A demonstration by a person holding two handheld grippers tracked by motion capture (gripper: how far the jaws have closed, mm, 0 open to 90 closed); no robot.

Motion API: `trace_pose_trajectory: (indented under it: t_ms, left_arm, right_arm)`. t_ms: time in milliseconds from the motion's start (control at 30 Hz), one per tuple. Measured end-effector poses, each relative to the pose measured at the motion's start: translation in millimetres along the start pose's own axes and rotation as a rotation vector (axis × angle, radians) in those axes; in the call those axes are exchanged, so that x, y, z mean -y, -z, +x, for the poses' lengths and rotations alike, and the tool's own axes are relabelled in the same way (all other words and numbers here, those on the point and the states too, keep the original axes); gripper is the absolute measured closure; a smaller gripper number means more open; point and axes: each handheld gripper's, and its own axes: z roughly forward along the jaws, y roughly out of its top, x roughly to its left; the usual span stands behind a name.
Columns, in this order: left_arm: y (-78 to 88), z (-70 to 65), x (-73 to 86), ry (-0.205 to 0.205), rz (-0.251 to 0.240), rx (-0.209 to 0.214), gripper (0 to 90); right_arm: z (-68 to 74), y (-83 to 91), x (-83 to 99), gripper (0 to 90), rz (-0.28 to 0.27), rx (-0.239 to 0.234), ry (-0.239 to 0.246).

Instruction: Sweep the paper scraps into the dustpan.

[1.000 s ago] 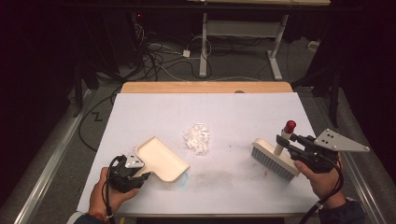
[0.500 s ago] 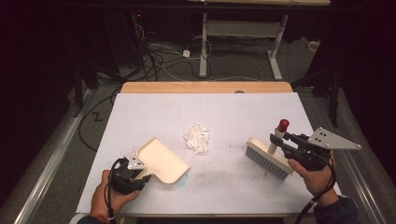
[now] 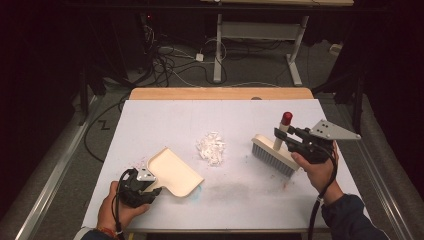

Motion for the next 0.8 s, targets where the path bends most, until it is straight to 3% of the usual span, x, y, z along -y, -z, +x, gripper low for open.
trace_pose_trajectory:
  t_ms: [100,133,333,567,800]
  left_arm:
    - [-0.4,-0.3,0.1,0.001,0.002,-0.001,63.6]
    - [-0.5,-0.4,0.1,0.004,0.003,0.001,63.6]
    - [-0.5,-2.5,0.7,0.005,0.003,-0.005,63.6]
    - [-2.3,-3.9,0.9,0.005,0.008,0.002,63.6]
    - [-5.0,-2.3,0.8,-0.002,0.017,0.006,63.6]
  right_arm:
    - [-3.2,-12.6,-5.7,69.9,-0.002,0.009,0.002]
    - [-6.5,-27.4,-10.9,69.9,-0.006,0.027,0.006]
    - [-9.7,-72.8,-16.4,69.9,0.041,0.040,0.003]
    - [-11.0,-98.4,-24.7,69.9,0.038,0.057,-0.040]
    - [-1.5,-131.6,-38.5,69.9,0.047,0.084,0.027]
